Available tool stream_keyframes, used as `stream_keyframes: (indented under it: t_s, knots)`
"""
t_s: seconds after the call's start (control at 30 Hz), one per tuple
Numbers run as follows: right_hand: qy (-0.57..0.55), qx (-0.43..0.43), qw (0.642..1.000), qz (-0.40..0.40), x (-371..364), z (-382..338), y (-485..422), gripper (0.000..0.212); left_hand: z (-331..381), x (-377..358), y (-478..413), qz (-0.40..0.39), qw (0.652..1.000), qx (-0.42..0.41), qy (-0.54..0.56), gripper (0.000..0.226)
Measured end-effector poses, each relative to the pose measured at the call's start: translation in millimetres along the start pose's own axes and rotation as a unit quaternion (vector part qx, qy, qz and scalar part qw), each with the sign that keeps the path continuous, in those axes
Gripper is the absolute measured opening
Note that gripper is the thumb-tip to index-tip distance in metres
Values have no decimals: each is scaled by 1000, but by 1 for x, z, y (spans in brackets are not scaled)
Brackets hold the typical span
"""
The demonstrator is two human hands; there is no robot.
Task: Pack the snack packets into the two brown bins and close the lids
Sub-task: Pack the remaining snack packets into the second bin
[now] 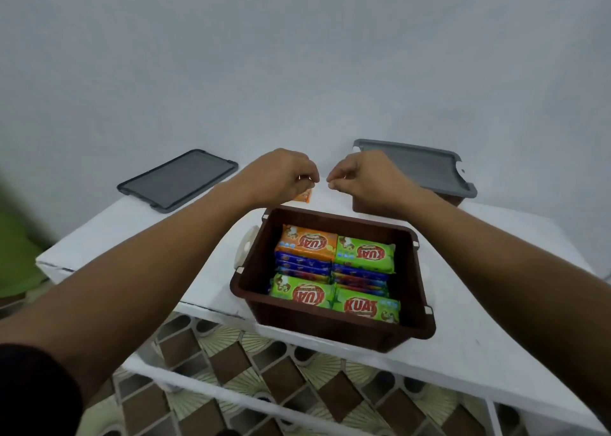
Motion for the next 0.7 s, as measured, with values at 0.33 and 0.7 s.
stream_keyframes:
  t_s: [0.33, 0.7]
  knots:
    - [-7, -27, 1000, -9, -29, -12, -82, 13, -82, 10, -19, -3, 1000, -15, -2, 14]
    - [33, -119, 991, -53, -107, -5, -171, 12, -208, -21, -35, -62, 997, 22, 26, 14]
Point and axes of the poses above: each hand's wrist, its own y-axis away from the middle knuckle, its own x-axis out of the back of the hand, z = x × y, the point moved 8 cm from there along -y, towards the middle knuckle, and after that the axes turned 5 degrees about -x, right-handed, at the moved point
